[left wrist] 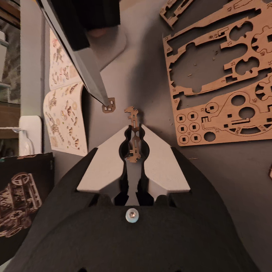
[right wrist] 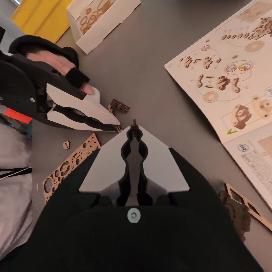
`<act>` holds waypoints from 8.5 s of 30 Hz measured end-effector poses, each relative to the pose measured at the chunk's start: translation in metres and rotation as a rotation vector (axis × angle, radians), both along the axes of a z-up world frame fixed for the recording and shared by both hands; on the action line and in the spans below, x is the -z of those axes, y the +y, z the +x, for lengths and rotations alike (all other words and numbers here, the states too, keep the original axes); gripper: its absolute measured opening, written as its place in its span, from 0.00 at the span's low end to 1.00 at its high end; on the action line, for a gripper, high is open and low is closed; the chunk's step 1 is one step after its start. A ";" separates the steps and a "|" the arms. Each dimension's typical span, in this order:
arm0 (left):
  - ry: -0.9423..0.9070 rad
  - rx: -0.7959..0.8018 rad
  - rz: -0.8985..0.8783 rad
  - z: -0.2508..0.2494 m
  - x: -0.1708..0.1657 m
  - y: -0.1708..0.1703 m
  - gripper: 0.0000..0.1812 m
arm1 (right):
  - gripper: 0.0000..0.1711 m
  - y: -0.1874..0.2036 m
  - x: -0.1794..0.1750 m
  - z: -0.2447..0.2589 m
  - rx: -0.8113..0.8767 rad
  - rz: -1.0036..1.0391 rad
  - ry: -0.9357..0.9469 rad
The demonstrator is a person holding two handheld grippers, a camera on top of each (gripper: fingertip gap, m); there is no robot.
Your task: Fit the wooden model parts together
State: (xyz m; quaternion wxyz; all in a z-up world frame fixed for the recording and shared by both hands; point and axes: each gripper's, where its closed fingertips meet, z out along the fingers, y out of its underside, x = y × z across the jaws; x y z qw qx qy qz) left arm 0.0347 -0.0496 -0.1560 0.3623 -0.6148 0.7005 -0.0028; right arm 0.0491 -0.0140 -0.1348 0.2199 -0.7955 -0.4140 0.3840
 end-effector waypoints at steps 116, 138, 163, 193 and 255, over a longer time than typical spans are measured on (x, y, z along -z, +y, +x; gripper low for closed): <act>-0.217 -0.124 -1.205 -0.012 -0.010 -0.048 0.04 | 0.00 -0.084 -0.007 0.002 -0.630 0.201 0.060; -0.390 -0.118 -1.486 -0.006 -0.023 -0.044 0.04 | 0.01 -0.085 -0.002 -0.029 -0.652 0.608 -0.040; -0.208 -0.086 -1.502 -0.013 -0.005 -0.068 0.06 | 0.01 -0.094 0.015 -0.033 -0.692 0.507 -0.070; 0.161 -0.046 -0.637 -0.029 0.010 -0.038 0.00 | 0.01 -0.054 -0.012 -0.030 -0.306 -0.291 0.134; 0.077 0.160 -0.573 -0.028 0.010 -0.042 0.00 | 0.01 -0.062 0.005 -0.037 -0.104 -0.747 0.231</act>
